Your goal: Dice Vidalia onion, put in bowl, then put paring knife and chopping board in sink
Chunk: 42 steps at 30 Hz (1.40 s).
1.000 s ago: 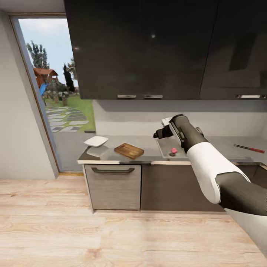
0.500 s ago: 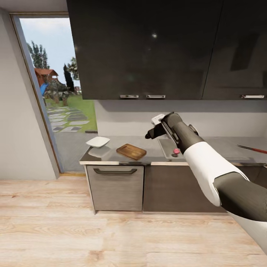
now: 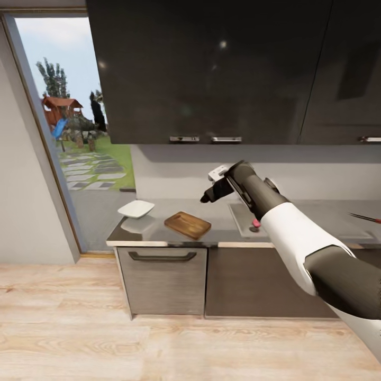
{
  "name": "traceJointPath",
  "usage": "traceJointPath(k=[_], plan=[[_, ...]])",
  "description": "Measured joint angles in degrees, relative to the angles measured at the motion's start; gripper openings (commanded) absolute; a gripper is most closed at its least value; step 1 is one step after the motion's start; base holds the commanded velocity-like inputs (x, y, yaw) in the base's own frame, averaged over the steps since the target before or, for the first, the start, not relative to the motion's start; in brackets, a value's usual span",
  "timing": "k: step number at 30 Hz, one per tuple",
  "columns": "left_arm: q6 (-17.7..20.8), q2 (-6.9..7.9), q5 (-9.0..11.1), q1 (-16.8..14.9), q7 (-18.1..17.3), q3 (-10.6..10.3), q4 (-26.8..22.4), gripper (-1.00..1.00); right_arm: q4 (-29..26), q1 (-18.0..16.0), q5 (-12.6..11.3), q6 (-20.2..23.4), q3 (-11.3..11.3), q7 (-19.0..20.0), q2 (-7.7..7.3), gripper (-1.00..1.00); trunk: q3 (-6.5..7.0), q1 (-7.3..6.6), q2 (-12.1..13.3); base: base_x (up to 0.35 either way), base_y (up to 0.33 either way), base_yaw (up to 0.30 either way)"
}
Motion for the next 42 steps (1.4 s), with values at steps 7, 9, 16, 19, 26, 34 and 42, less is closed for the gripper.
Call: traceJointPath(k=[7,9,16,19,26,34,42], plan=[[0.1,0.08,0.0,0.0,0.0,0.0,0.1,1.0,0.4,0.0,0.0,-2.2,3.8,5.3,-0.18,1.0,0.0,0.0,0.0,0.324,0.095,0.0],[0.1,0.29,0.0,0.0,0.0,0.0,0.1,1.0,0.5,0.0,0.0,-2.5,4.0,7.2,-0.35,1.0,0.0,0.0,0.0,0.293,0.157,0.0],[0.1,0.57,0.0,0.0,0.1,0.0,0.1,1.0,0.7,0.0,0.1,-5.7,4.3,11.3,-2.8,1.0,0.0,0.0,0.0,0.283,0.179,0.0],[0.1,0.59,0.0,0.0,0.1,0.0,0.1,1.0,0.8,0.0,0.0,-6.6,5.2,14.6,-3.89,1.0,0.0,0.0,0.0,0.279,0.186,0.0],[0.1,0.59,0.1,0.0,0.1,0.0,0.1,1.0,0.8,0.0,0.0,-7.6,7.8,17.5,-4.31,1.0,0.0,0.0,0.0,0.279,0.187,0.0],[0.1,0.6,0.1,0.0,0.1,0.0,0.2,1.0,1.2,0.0,0.1,-11.8,12.5,21.6,-4.32,1.0,0.0,0.01,0.0,0.279,0.188,0.0],[0.0,0.59,0.1,0.0,0.1,0.0,0.2,1.0,1.3,0.0,0.3,-16.3,18.3,25.9,-5.55,1.0,0.0,0.02,0.0,0.229,0.153,0.0]])
